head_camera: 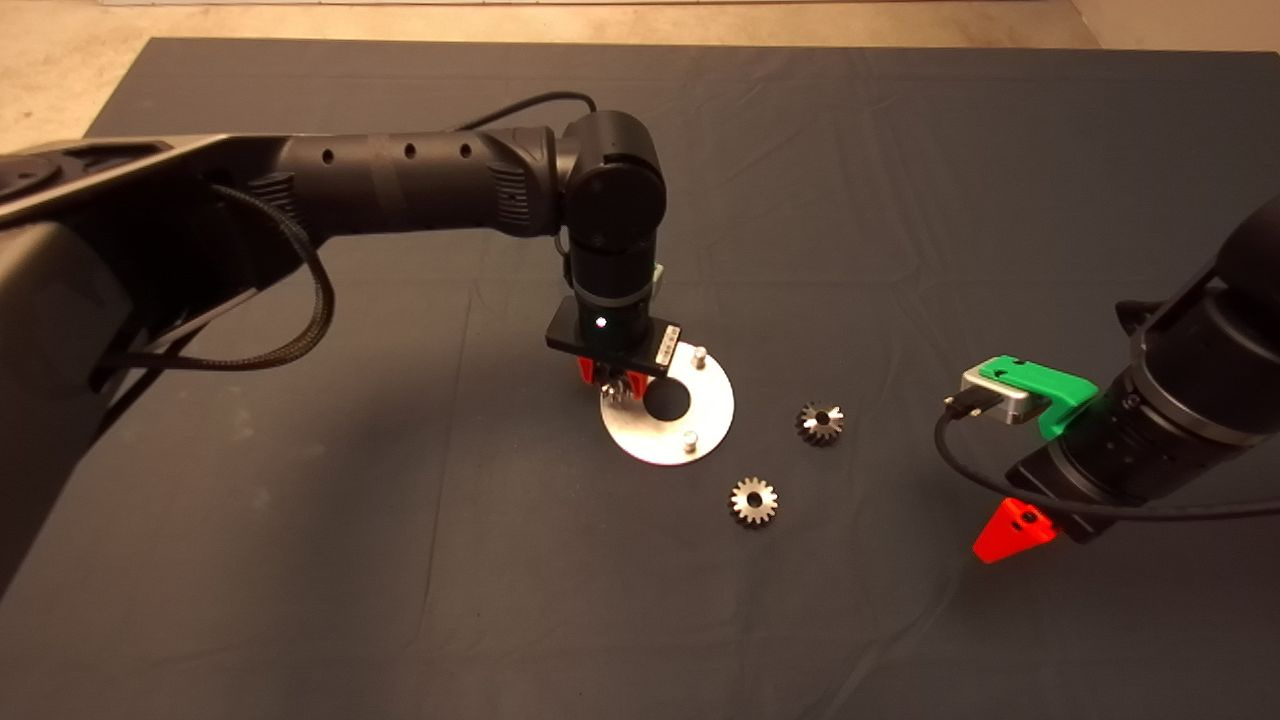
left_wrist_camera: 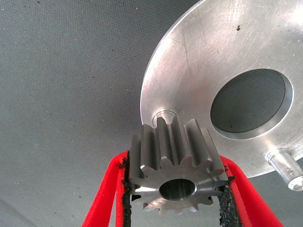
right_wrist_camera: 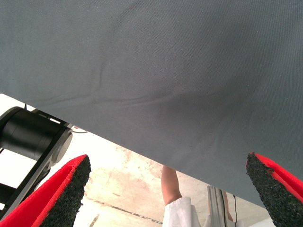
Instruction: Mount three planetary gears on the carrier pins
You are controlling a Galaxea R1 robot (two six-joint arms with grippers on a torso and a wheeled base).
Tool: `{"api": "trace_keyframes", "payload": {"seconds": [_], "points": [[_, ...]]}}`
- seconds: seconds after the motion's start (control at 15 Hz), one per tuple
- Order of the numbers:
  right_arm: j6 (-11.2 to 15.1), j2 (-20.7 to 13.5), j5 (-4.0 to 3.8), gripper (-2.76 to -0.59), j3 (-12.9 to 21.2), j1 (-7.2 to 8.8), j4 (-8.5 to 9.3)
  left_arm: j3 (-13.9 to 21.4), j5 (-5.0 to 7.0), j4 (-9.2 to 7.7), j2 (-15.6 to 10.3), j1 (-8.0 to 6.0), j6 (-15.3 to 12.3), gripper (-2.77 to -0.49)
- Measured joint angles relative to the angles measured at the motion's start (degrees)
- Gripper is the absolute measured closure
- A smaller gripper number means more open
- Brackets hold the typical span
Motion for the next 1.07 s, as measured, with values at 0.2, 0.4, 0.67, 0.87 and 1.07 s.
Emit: {"api": "trace_keyframes", "payload": {"seconds": [0.2,0.4,0.67,0.87,1.07], "points": [[0.00,-0.01,-0.01,-2.44,0.00,0.00,0.01,-1.62,-0.38,0.02,0.15,0.94,0.89,-0.89],[0.00,0.00,0.02,-2.44,0.00,0.02,0.00,-2.19,-0.46,-0.06,0.17,1.07,2.06,-0.89],[0.00,0.00,0.00,-2.44,0.02,0.00,0.00,-2.21,-0.49,-0.09,0.17,1.07,2.34,-0.89],[0.00,0.00,0.00,-2.44,0.00,0.02,0.00,-2.21,-0.46,-0.09,0.17,1.07,2.32,-0.89],[-0.02,0.38,-0.06,-2.44,-0.36,0.00,0.01,-2.21,-0.47,-0.10,0.13,1.07,2.32,-0.96]]}}
